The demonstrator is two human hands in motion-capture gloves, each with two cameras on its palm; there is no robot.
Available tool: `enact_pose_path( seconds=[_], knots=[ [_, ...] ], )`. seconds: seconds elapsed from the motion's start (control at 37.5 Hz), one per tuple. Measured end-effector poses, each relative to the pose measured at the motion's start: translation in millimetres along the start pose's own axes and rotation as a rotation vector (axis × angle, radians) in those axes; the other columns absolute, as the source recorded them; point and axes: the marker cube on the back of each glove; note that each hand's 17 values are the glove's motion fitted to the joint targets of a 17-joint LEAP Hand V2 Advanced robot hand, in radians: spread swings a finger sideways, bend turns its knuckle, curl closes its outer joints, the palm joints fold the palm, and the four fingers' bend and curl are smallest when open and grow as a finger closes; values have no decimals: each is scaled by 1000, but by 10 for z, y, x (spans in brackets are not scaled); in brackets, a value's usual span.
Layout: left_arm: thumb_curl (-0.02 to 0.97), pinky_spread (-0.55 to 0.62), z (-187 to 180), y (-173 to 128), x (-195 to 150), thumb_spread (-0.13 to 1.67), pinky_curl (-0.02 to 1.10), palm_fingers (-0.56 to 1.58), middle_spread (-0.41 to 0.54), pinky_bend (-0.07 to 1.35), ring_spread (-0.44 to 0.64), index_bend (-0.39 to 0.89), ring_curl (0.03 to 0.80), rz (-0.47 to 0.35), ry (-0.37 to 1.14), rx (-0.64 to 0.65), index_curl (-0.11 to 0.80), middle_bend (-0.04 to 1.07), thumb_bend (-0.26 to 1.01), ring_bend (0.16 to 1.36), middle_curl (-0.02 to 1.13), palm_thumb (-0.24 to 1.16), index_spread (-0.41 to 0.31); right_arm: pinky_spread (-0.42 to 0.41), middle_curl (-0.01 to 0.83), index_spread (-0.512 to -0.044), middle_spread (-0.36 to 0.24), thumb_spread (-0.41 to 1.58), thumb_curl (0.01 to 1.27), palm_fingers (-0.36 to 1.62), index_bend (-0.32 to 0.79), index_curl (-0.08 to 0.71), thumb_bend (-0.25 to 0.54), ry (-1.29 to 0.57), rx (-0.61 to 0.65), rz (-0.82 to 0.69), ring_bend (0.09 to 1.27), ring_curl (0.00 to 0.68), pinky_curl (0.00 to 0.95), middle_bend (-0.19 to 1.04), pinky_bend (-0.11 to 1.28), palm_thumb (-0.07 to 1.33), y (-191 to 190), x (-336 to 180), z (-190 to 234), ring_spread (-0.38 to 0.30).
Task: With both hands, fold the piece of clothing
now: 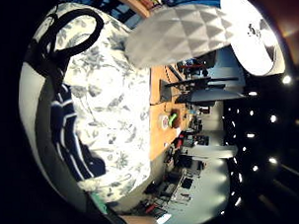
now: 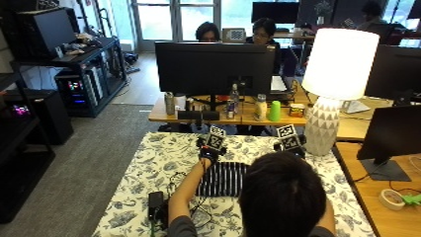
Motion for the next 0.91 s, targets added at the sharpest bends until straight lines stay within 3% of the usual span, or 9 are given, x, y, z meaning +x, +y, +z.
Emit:
enact_pose_path(
  seconds=[0.08,0.16,0.4,0.48,0.56,0.61,0.64,0.75,0.91],
  knots=[
    [294,-197,-69,84,33,1568,428,597,-203,465,-203,131,426,135,161,125,300,94,677,513,612,210,-133,-295,503,-296,-190,1264,231,1111,61,332,-26,-22,-83,44,675,483,423,353,562,926,194,192,6,-223],
    [286,-130,-26,364,60,1549,422,524,-153,452,-148,132,414,218,243,81,302,97,646,503,564,174,-113,-287,487,-302,-175,1268,224,1075,52,310,-34,-84,-134,84,681,485,427,305,578,887,365,367,62,-218],
    [238,9,326,860,196,1473,413,354,6,477,-7,136,404,318,220,-1,299,93,543,545,458,71,-87,-220,467,-320,-135,1270,199,923,5,230,-48,-454,-395,106,679,485,439,238,594,725,1146,368,569,-194],
    [220,113,523,822,349,1426,406,285,78,472,68,168,401,300,272,-83,309,85,501,555,420,48,-100,-148,462,-335,-115,1257,196,683,50,229,-44,-474,-412,109,575,472,455,213,610,676,1315,216,750,-141],
    [206,233,739,718,456,1379,405,186,147,487,166,167,396,237,294,-149,316,81,457,551,389,26,-102,-84,439,-352,-95,1241,201,564,52,213,-33,-456,-435,175,547,462,457,153,642,656,1408,85,868,-96],
    [196,293,869,642,507,1338,417,84,205,541,236,115,398,204,305,-164,303,88,420,555,373,5,-103,-48,415,-347,-49,1233,204,415,-77,157,-32,-461,-423,257,583,462,474,116,744,641,1402,39,932,-59],
    [192,314,921,612,528,1321,417,56,231,558,264,111,399,198,314,-170,298,90,403,565,364,-3,-103,-36,407,-315,-13,1228,205,363,-134,124,-32,-464,-422,306,622,468,483,114,803,632,1387,34,964,-46],
    [183,376,998,579,557,1273,407,30,286,597,340,120,377,217,329,-201,286,121,353,586,329,-8,-104,-18,396,-271,53,1210,212,402,-131,44,-28,-489,-478,409,720,451,467,196,900,607,1347,29,1043,-22],
    [179,415,973,561,548,1226,399,47,317,638,402,144,359,197,313,-181,283,145,296,610,301,4,-105,-22,433,-232,23,1194,229,458,-77,-16,-16,-487,-544,356,755,435,446,361,904,610,1369,-65,1001,-24]
  ],
)
